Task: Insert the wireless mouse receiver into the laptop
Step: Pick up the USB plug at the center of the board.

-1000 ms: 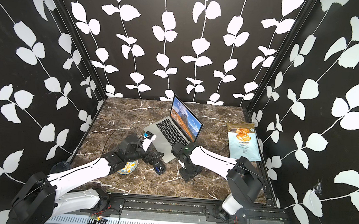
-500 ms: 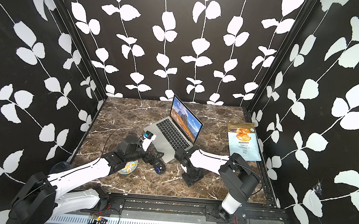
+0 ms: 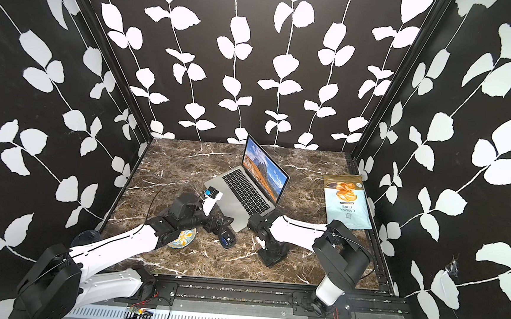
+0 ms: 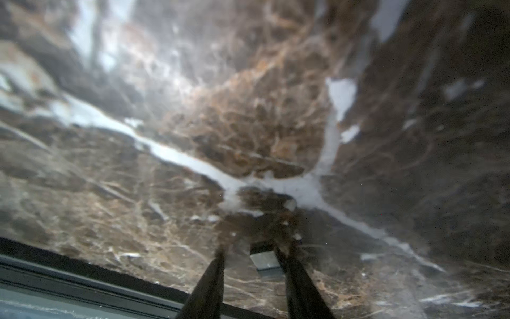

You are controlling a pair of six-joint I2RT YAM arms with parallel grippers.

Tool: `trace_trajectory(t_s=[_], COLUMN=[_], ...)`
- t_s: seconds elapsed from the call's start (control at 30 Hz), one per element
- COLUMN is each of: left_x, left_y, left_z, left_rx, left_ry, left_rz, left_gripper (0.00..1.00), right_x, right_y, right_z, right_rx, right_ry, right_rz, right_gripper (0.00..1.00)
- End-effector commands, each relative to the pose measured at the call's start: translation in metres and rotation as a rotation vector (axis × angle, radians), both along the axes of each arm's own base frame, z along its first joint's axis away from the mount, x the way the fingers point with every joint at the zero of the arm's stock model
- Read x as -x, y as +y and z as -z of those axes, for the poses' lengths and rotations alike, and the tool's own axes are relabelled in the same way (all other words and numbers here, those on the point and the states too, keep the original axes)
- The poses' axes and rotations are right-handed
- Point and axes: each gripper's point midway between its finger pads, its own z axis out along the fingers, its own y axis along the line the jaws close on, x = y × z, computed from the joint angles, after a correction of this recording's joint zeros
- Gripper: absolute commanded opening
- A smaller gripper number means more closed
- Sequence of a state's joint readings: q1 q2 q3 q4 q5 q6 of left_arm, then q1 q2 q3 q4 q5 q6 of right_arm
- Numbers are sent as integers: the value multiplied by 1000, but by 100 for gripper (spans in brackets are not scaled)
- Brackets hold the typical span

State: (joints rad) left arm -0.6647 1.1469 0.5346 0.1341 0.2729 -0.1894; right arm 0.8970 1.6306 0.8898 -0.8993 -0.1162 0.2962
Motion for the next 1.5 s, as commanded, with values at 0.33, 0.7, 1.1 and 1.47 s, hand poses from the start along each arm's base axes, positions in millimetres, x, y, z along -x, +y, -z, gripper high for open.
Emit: trace_trajectory(t_s=[0.33, 0.7, 1.1, 1.47], left_x=[-1, -1, -1, 1], left_y=[-3, -4, -5, -6], left_z=[-3, -3, -3, -2], left_rx=[17, 22, 26, 32], left_ry=[-9, -1, 3, 9], left_rz=[13, 16, 20, 25], left_gripper=[98, 98, 98, 98], right_x=[-6, -10, -8, -11], right_y=[-3, -7, -8, -11], right_z=[-1, 4, 8, 8], right_rx=[45, 70, 69, 78], right_ry=[-85, -111, -113, -138], right_rz=[13, 34, 77, 101], right_gripper=[32, 26, 25, 23])
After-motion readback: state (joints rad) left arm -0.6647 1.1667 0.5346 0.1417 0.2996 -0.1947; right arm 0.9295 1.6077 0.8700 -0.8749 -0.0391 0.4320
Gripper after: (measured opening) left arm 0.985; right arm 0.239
